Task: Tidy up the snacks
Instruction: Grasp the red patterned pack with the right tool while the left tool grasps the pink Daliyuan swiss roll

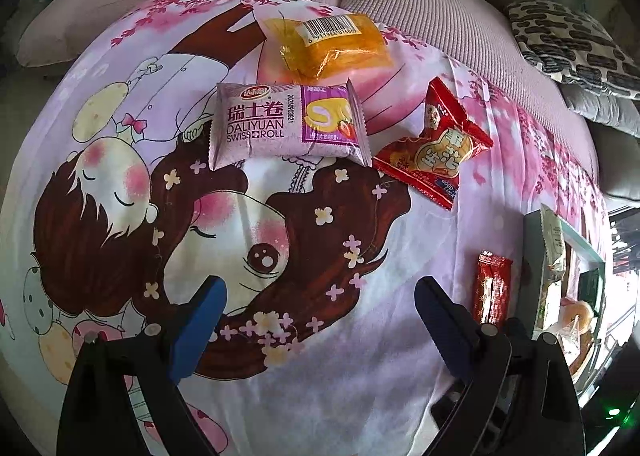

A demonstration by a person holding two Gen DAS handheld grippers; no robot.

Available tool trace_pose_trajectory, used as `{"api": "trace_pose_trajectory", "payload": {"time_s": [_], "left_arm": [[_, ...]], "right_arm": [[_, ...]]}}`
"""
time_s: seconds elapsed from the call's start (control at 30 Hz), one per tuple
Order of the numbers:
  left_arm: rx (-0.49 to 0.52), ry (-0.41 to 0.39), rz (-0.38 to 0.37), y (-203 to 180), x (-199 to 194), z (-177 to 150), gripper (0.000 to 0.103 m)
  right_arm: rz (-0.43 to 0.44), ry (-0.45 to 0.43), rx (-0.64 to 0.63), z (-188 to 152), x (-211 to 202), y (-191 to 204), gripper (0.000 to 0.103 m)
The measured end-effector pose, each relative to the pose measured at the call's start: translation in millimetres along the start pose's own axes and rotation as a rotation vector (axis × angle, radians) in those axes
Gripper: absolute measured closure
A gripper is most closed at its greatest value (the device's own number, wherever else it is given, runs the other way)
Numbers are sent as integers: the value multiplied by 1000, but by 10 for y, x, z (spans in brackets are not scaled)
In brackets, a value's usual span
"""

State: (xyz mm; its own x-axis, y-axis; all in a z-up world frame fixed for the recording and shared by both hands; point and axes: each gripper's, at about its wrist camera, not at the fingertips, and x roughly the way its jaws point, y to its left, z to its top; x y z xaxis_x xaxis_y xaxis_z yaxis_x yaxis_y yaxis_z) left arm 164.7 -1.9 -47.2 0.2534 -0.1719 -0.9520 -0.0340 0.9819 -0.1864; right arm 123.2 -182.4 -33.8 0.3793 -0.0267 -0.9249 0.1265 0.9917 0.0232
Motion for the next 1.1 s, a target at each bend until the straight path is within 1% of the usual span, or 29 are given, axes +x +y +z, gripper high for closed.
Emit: {"api": "trace_pose_trajectory", "payload": {"time_s": [0.07, 0.3, 0.4, 0.47, 0.53, 0.6, 0.63, 0.67, 0.73, 0.87, 1.0, 1.1], "left_arm": [[-13, -2, -17, 32, -18, 8, 8], [-57, 4, -50, 88, -28, 25, 8], [-69, 3, -59, 101, -34, 28, 8], [-75, 1, -63, 113, -40, 38, 8], [-85, 5, -64, 134, -30, 46, 8], [-98, 10, -64, 165, -8, 71, 8], [-104, 12, -64, 185, -2, 79, 8], [-111, 15, -63, 210, 8, 89, 8], [-118, 18, -64, 246, 21, 109, 8], [-123, 21, -61, 301, 53, 170, 8], [-123, -4, -67, 323, 44, 263, 8], [-131, -37, -94, 338, 9, 353, 8]], "right_arm": [[-7, 4, -7, -35, 25, 16, 31], [107, -8, 58, -31, 6, -76, 31], [160, -10, 57, -23, -2, -58, 31], [176, -11, 56, -33, -13, -34, 31], [166, -12, 44, -41, -11, 2, 32], [138, -5, 36, -58, 18, 9, 35], [127, 2, 38, -54, 54, 21, 38], [108, 3, 26, -45, 67, 35, 39], [96, 4, 15, -39, 70, 54, 43], [78, -1, 21, -17, 67, 70, 54], [76, -14, 24, 19, 74, 56, 56], [74, -32, 17, 39, 81, 36, 56]]}}
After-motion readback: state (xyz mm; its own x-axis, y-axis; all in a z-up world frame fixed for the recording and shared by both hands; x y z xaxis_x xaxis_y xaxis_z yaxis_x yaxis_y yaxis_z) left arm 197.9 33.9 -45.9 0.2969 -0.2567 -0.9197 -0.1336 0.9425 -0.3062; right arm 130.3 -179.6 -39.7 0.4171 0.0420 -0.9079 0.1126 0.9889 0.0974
